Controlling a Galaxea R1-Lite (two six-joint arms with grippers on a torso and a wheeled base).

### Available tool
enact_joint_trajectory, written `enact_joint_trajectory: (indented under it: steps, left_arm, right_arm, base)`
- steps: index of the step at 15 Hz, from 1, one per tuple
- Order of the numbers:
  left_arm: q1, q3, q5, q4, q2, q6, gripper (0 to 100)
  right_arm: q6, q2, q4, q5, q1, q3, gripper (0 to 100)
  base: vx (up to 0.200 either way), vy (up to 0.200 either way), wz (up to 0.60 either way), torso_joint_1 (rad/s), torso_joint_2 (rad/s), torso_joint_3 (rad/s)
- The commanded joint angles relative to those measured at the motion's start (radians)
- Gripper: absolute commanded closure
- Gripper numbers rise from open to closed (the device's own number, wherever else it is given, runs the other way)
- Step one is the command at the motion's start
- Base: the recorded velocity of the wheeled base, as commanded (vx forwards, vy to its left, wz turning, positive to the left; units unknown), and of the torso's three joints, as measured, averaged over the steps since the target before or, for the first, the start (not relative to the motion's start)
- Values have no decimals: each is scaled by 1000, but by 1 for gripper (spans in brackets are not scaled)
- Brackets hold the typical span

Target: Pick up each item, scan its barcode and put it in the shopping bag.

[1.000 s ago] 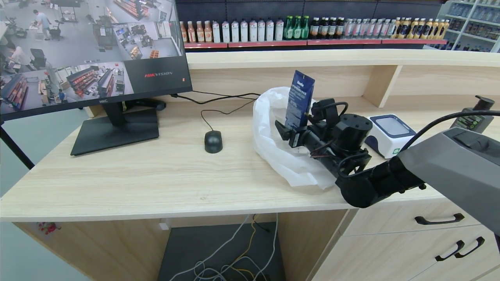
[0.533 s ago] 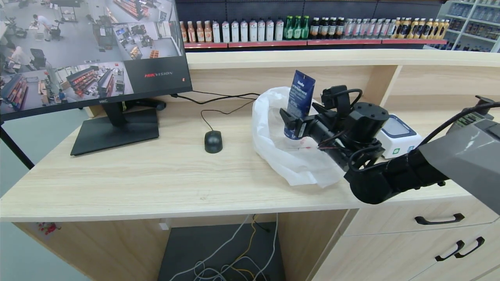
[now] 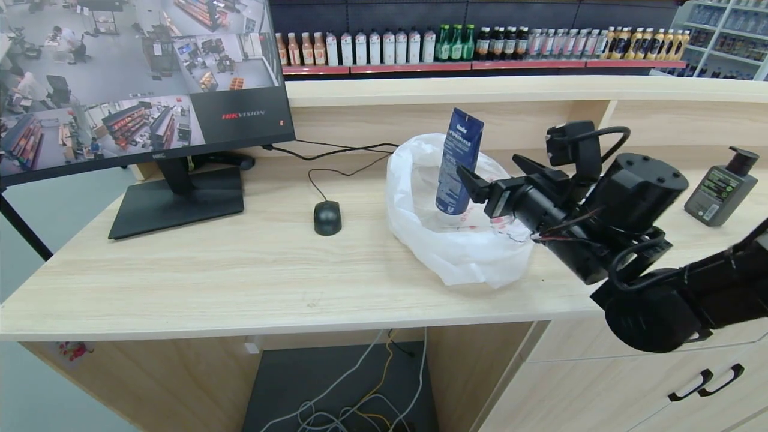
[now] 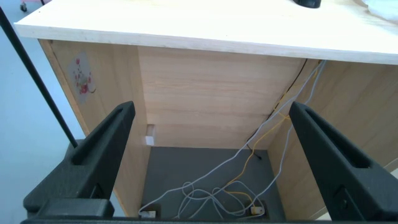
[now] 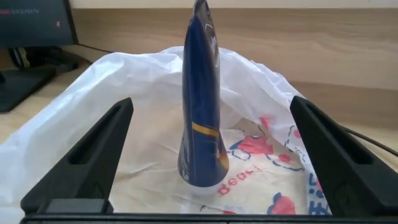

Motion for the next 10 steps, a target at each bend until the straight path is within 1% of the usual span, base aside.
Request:
enact_joint_trajectory:
  steps: [1,3,4,5,10]
  left_arm:
    - [0,0,0,0,0,-1,0]
    - [0,0,0,0,0,-1,0]
    - [0,0,0,0,0,-1,0]
    - [0,0,0,0,0,1,0]
    - [0,0,0,0,0,1,0]
  right_arm:
    - [-2,-72,-94,-6,47,132,0]
    - [-5,-67,-226,-29,100,243,0]
    - [-5,-67,-268,-60,110,278,0]
    - [-3,-67,-278,-79,113,298,0]
    - [-5,-72,-278,-77,128,307,0]
  base:
    - [0,0,0,0,0,0]
    - [0,0,0,0,0,0]
    - [0,0,0,0,0,0]
    - [0,0,0,0,0,0]
    - [0,0,0,0,0,0]
